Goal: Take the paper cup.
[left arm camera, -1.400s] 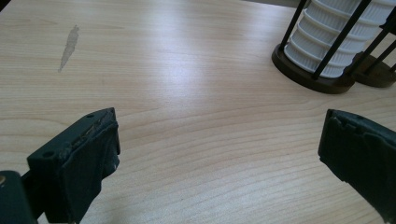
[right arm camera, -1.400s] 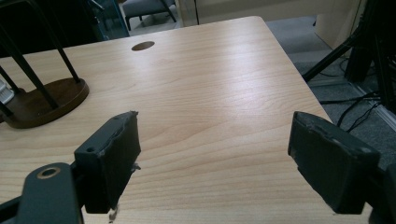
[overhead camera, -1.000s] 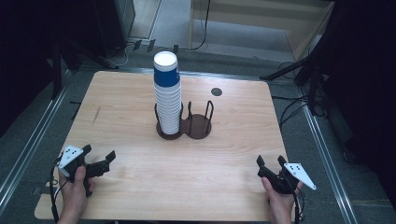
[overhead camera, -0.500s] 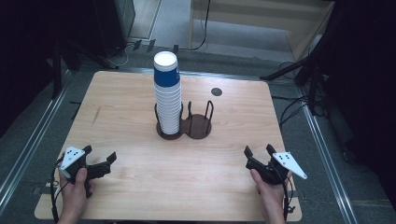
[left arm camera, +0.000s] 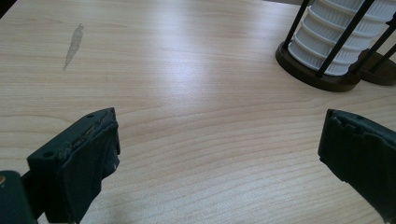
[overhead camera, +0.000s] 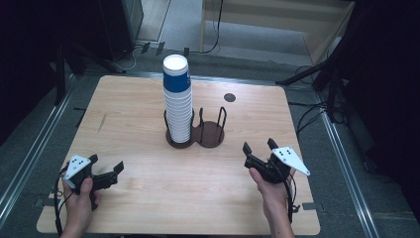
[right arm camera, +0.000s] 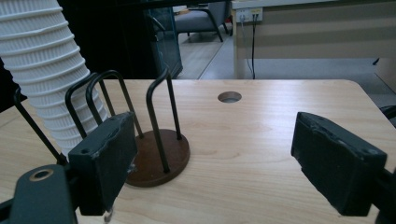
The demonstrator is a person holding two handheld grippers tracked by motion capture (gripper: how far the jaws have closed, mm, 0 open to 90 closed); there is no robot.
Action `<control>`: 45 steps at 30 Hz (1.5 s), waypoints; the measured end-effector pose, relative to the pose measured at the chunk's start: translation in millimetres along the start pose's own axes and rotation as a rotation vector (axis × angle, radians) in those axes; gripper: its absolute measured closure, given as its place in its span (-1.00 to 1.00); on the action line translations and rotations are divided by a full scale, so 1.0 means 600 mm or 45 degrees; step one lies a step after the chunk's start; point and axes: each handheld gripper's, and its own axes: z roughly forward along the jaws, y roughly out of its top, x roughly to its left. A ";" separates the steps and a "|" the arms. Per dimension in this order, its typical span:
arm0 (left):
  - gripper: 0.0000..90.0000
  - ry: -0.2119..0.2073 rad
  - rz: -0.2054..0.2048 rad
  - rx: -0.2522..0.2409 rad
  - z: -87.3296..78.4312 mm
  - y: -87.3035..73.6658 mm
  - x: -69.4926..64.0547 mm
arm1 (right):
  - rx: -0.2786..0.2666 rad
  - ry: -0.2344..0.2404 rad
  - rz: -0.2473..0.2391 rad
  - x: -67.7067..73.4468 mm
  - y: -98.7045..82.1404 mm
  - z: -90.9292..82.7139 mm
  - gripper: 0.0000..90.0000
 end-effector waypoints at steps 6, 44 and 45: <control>-1.00 0.001 -0.005 -0.002 0.000 0.000 0.000 | -0.007 0.035 -0.013 0.023 0.025 0.016 -0.68; -1.00 0.002 -0.004 -0.007 0.000 0.000 0.000 | -0.003 0.181 -0.022 0.137 0.086 0.092 -0.77; -1.00 0.003 -0.002 -0.008 0.000 0.000 0.000 | -0.010 0.178 -0.027 0.142 0.090 0.095 -0.80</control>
